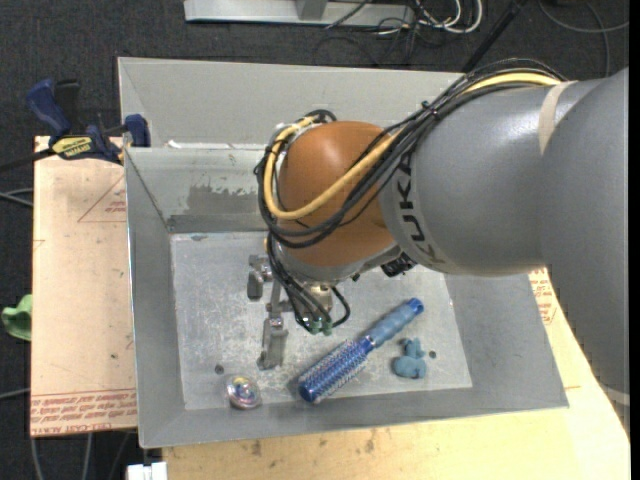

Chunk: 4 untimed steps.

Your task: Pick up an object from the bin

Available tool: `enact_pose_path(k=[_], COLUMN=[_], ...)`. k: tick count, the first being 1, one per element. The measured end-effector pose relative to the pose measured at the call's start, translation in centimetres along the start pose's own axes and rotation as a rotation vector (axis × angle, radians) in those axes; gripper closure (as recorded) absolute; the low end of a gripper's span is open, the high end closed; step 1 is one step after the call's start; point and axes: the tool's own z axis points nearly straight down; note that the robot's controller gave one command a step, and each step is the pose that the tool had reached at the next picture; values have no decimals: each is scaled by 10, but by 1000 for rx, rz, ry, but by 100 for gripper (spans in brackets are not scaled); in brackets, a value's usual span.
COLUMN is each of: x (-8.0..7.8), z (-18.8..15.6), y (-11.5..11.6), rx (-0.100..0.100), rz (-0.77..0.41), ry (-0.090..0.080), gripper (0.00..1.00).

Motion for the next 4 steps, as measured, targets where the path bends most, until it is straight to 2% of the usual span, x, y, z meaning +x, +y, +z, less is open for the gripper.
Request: enact_pose_path(k=[1,2,3,4], x=[8,20,21,-3], z=[39,107,106,-78], y=[-85,-96,-96,-109], rx=[3,1,0,2], rz=[-461,-540,-540,-446], ry=[-4,-13,-7,-18], gripper=[0,0,100,100])
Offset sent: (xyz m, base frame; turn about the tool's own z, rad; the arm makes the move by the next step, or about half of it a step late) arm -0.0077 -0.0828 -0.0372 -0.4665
